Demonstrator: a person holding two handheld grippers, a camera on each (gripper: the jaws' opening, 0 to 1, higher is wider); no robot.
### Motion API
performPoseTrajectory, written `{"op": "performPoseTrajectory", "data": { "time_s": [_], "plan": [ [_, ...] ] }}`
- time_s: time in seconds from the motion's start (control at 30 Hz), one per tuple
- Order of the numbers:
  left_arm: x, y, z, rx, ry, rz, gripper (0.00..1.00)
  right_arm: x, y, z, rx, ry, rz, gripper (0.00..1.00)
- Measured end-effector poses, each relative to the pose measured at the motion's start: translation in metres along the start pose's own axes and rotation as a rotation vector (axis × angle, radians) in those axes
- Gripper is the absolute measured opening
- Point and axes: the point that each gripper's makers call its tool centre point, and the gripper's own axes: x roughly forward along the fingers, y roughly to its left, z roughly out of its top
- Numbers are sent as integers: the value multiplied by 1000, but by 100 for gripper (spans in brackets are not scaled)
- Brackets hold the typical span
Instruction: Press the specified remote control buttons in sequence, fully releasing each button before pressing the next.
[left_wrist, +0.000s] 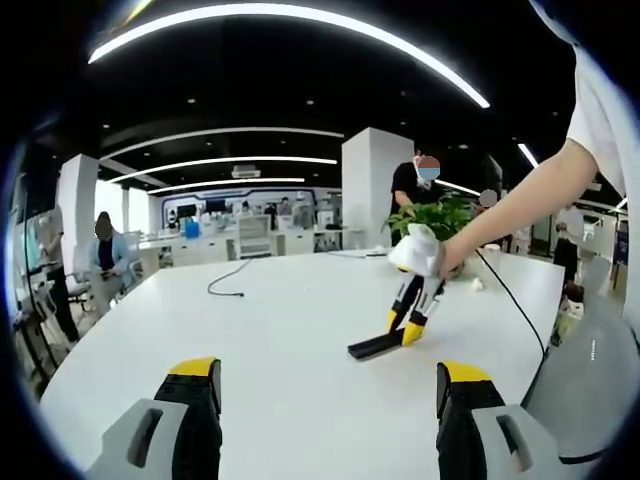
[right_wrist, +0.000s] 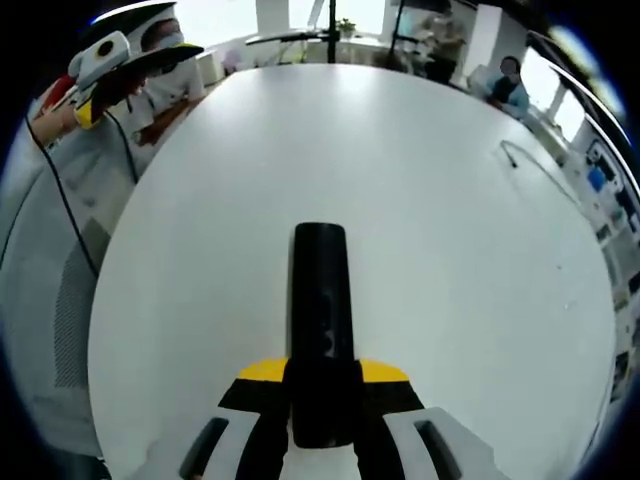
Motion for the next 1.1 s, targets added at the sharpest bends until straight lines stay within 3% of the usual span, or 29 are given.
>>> {"op": "performPoseTrajectory", "data": {
  "time_s": [1.1],
  "plan": [
    [3,-3,-4,-5,16,-18,91,1,-11,0,15,0,-9,21]
  ]
}}
